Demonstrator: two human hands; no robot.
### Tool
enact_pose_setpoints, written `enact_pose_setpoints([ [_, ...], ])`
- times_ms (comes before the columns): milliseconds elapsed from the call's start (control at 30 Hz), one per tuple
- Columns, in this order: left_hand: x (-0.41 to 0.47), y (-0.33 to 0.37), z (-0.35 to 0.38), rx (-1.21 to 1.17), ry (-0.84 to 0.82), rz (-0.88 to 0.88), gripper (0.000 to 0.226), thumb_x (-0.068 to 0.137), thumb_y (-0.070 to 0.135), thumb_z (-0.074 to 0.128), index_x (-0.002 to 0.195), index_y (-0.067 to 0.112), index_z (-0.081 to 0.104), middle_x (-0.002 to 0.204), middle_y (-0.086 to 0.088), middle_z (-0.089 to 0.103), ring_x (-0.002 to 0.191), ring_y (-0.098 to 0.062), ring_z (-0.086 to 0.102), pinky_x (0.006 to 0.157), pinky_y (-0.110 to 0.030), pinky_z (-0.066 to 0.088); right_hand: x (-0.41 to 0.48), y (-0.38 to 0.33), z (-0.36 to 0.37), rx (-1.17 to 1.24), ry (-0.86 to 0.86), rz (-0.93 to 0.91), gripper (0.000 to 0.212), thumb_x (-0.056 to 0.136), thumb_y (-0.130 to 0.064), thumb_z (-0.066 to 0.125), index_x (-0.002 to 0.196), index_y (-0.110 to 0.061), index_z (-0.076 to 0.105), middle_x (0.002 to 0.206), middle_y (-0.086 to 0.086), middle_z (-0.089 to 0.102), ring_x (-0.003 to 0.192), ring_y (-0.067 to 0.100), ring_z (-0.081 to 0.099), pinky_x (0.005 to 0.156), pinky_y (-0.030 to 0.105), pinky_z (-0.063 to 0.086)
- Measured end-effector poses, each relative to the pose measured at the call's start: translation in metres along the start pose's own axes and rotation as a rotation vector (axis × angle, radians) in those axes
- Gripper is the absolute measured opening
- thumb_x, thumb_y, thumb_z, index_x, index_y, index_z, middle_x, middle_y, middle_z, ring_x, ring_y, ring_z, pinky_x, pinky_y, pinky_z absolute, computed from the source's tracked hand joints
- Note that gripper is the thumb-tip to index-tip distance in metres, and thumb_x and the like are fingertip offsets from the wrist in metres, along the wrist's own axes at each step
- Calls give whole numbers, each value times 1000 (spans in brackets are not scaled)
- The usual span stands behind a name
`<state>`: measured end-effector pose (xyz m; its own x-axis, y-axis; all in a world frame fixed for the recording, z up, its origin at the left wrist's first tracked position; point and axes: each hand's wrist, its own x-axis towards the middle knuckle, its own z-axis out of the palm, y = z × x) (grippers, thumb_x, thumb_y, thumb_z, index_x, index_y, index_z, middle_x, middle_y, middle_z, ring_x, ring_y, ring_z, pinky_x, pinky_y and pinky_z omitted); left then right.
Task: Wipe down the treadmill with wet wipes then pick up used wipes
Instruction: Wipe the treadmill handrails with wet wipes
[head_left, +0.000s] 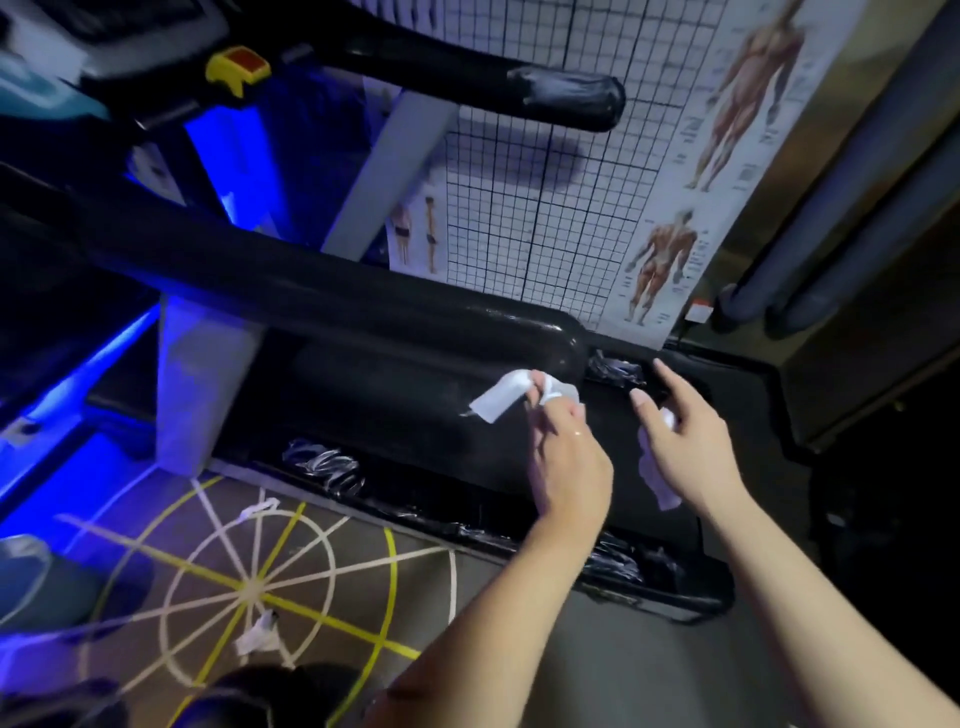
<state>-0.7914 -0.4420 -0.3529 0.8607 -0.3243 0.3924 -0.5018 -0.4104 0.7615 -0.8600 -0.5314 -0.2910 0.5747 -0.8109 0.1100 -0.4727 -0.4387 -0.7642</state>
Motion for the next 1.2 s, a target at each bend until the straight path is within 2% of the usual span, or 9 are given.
enact_pose_setpoints([
  [133, -14, 24, -8, 208, -282, -10, 29, 107, 18, 32, 129, 8, 46, 105, -13, 69, 87, -31, 76, 63, -35, 51, -8, 20, -41, 42, -27, -31, 44, 100, -32, 60, 143, -26, 53, 67, -6, 64, 68, -17, 58, 62, 0, 38],
  [200, -8, 20, -21, 109, -134, -130, 23, 102, 14, 51, 124, 9, 51, 99, -15, 66, 76, -35, 74, 56, -35, 45, -6, 30, -56, 49, -80, -34, 39, 100, -32, 60, 139, -26, 58, 68, -7, 63, 68, -12, 60, 62, 3, 39],
  [333, 4, 29, -61, -104, 132, -299, 11, 109, 31, 46, 104, 21, 48, 87, -15, 72, 83, -42, 66, 62, -39, 38, -15, 32, -76, 114, -315, -115, 32, 98, -36, 64, 130, -33, 64, 52, -3, 64, 51, 7, 63, 54, 12, 43],
  [500, 18, 65, -92, -230, -54, -164, 16, 103, 33, 60, 93, 21, 57, 70, 2, 70, 73, -20, 70, 67, -34, 50, -19, 5, -94, 262, -559, -212, 43, 90, -42, 74, 130, -45, 59, 52, 7, 62, 46, 30, 65, 56, 31, 57],
  [600, 30, 86, -99, -342, -262, -104, 14, 101, 23, 65, 91, 15, 62, 64, 0, 68, 61, -18, 71, 56, -35, 52, -1, -6, -93, 249, -544, -317, 47, 87, -45, 76, 131, -47, 59, 59, -5, 66, 56, 8, 65, 64, 25, 51],
  [700, 50, 94, -89, -271, -325, -32, 11, 99, 23, 69, 89, 16, 67, 66, 2, 67, 58, -9, 65, 54, -35, 54, 30, -17, -88, 255, -502, -390, 24, 87, -43, 75, 111, -44, 71, 78, -16, 71, 71, -2, 60, 66, 12, 42],
  [767, 70, 93, -77, -187, -280, 37, 11, 97, 24, 71, 86, 20, 68, 71, 4, 64, 61, -7, 58, 62, -29, 53, 55, -20, -81, 284, -491, -379, 5, 89, -39, 74, 94, -38, 76, 88, -18, 74, 82, 2, 66, 73, 15, 47],
  [967, 185, 98, -67, 14, -254, 249, 16, 98, 20, 68, 84, 23, 60, 108, 2, 63, 100, -6, 59, 89, -9, 40, 164, -64, -57, 357, -469, -439, 6, 92, -30, 73, 87, -28, 75, 90, -14, 72, 87, -3, 63, 73, 7, 43],
  [1200, 279, 88, -79, 53, -223, 67, 13, 105, 26, 57, 96, 17, 56, 78, -6, 64, 66, -13, 53, 67, -37, 45, 262, -140, -18, 349, -617, -633, 8, 95, -26, 69, 90, -21, 72, 92, -13, 72, 84, -7, 62, 75, 7, 42],
])
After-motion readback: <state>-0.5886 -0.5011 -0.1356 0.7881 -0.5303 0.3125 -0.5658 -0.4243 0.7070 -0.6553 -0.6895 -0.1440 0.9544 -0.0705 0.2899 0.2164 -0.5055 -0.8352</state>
